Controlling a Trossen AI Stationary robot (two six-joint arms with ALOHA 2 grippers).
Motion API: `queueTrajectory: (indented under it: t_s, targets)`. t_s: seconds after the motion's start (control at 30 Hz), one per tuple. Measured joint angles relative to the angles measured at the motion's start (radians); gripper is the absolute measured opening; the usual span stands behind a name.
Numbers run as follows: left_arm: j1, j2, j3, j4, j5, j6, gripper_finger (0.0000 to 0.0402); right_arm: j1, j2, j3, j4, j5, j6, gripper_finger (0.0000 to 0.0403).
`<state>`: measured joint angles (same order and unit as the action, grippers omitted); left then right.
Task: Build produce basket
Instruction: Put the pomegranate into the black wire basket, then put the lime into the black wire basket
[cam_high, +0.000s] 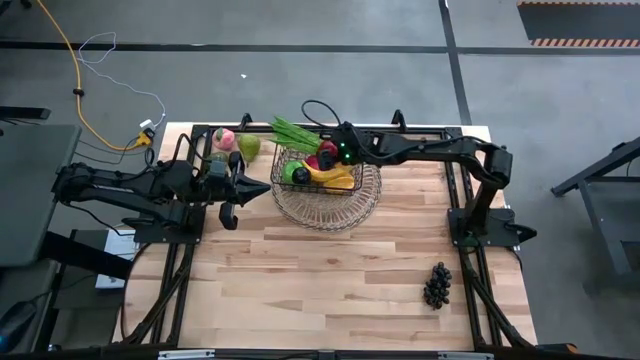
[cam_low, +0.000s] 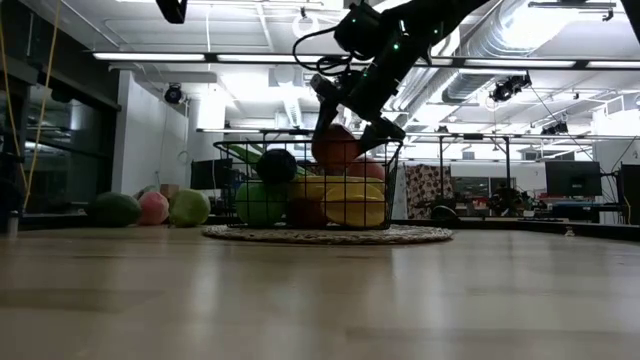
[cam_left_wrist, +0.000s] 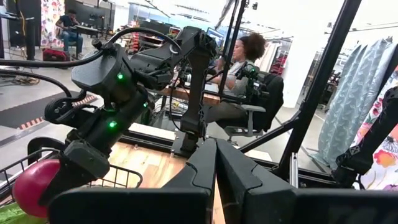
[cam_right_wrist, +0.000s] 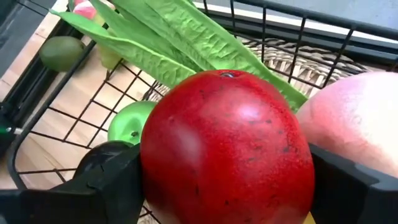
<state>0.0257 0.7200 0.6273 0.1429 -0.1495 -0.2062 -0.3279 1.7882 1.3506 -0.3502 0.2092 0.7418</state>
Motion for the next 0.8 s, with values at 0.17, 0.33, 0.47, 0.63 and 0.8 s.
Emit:
queueTrajectory:
  t_s: [0.17, 0.33, 0.47, 0.63, 0.8]
  targets:
    - [0.0, 0.0, 0.0, 0.0, 0.0, 0.0, 0.0001, 0.0, 0.004, 0.0, -0.005, -0.029, -0.001, 0.0335]
    - [0.0, 0.0, 0.0, 0.0, -0.024, 0.0, 0.0001, 0.001, 0.004, 0.0, -0.004, -0.046, -0.023, 0.034]
    - [0.0, 0.0, 0.0, 0.0, -0.035, 0.0, 0.0001, 0.001, 0.004, 0.0, -0.004, -0.076, -0.024, 0.038]
    - [0.0, 0.0, 0.0, 0.0, -0.036, 0.0, 0.0, 0.001, 0.004, 0.0, 0.007, -0.07, -0.017, 0.0386]
    - [0.0, 0.0, 0.0, 0.0, -0.038, 0.0, 0.0, -0.01, -0.001, 0.031, 0.007, -0.152, -0.094, 0.0383]
